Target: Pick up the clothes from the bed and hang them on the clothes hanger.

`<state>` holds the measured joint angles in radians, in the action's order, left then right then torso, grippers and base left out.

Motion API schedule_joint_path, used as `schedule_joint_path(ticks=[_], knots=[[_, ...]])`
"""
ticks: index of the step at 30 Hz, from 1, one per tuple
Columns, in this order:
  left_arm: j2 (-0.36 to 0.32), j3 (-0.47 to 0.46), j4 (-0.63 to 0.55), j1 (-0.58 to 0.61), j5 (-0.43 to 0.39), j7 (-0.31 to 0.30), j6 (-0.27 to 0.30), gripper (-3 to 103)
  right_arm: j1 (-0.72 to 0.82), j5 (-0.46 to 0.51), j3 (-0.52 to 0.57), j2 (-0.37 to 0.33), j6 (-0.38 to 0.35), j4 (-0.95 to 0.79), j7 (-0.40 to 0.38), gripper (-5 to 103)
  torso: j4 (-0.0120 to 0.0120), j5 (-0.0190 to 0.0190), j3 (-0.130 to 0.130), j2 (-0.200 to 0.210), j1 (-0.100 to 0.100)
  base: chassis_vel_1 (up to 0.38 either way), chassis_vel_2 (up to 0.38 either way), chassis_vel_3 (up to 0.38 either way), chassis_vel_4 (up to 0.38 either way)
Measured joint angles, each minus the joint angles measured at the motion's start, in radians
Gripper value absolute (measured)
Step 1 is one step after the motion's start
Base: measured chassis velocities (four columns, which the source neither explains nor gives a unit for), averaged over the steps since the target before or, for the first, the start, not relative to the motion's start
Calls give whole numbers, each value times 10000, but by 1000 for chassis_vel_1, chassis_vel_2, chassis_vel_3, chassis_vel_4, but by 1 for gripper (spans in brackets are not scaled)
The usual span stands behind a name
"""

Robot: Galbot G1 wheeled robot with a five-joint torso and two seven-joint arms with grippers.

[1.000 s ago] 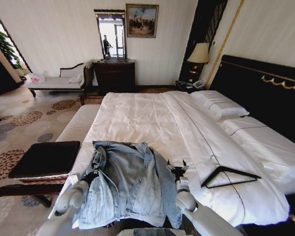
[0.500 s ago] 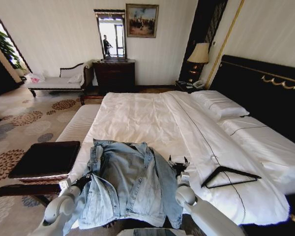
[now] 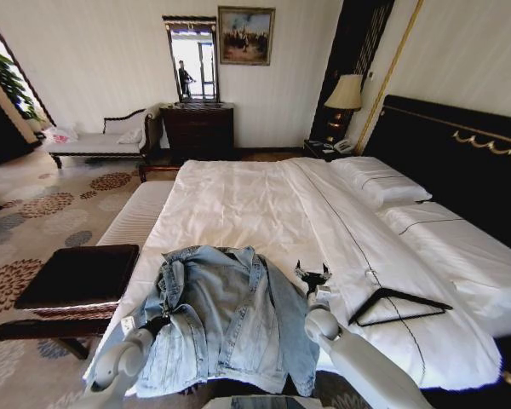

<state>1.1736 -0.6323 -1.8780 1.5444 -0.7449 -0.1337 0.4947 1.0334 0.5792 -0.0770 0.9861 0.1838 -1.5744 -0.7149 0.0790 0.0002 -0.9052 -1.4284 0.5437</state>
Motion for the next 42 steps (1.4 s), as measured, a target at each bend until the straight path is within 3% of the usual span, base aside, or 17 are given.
schedule_joint_path(ticks=[2,7,8,10,11,12,14,18,20,22,24,31,42], knots=[[123,-369,-496,324,518,37,-430,17,86,53,71,-88,286,-179,331,100,-1,-1,0,1,0,0,0,0,0],[435,-875,-1512,939,755,63,-890,28,367,258,393,-208,769,-661,1182,100,-1,-2,0,0,0,0,0,0,0],[630,-1099,-2170,1300,827,67,-1134,39,549,435,608,-291,1054,-988,1631,100,-1,-1,0,0,-1,0,0,0,0],[785,-1226,-2640,1516,940,87,-1354,39,679,515,782,-360,1413,-1204,2030,100,-3,1,1,0,-1,0,0,0,0],[976,-1373,-3112,1707,1185,120,-1671,49,811,530,1020,-443,1837,-1363,2480,100,-2,1,1,-1,-1,0,0,0,0],[1179,-1516,-3509,1836,1571,161,-2041,49,980,526,1318,-526,2151,-1501,2967,100,-3,0,1,0,-2,0,0,0,0],[1542,-1744,-4181,1974,2101,256,-2493,60,1288,525,1888,-667,2532,-1775,3622,100,-1,1,2,0,-1,0,0,0,0],[1917,-1935,-5055,2145,2269,265,-2715,71,1937,599,2760,-881,2759,-2360,4264,100,-2,1,1,0,0,0,0,0,0],[2115,-1994,-5521,2207,2305,174,-2777,82,2549,596,3354,-1023,2830,-2824,4531,100,0,-1,2,-1,-1,0,0,0,0],[2151,-2004,-5570,2207,2307,150,-2796,82,2661,593,3437,-1041,2829,-2895,4571,100,0,-2,2,-1,-1,0,0,0,0],[2368,-2130,-5703,2150,2309,29,-2920,97,3331,567,3862,-1097,2858,-3352,4809,100,1,-1,2,-1,-2,0,0,0,0],[2461,-2339,-5784,2168,2265,-121,-2947,100,4230,290,4268,-1017,2984,-3788,5126,100,0,-1,2,-1,-2,0,0,0,0],[2532,-2436,-5957,2264,2275,-209,-2890,100,4313,183,4278,-996,3016,-3799,5103,100,-2,-2,1,-1,-2,0,0,0,0]])
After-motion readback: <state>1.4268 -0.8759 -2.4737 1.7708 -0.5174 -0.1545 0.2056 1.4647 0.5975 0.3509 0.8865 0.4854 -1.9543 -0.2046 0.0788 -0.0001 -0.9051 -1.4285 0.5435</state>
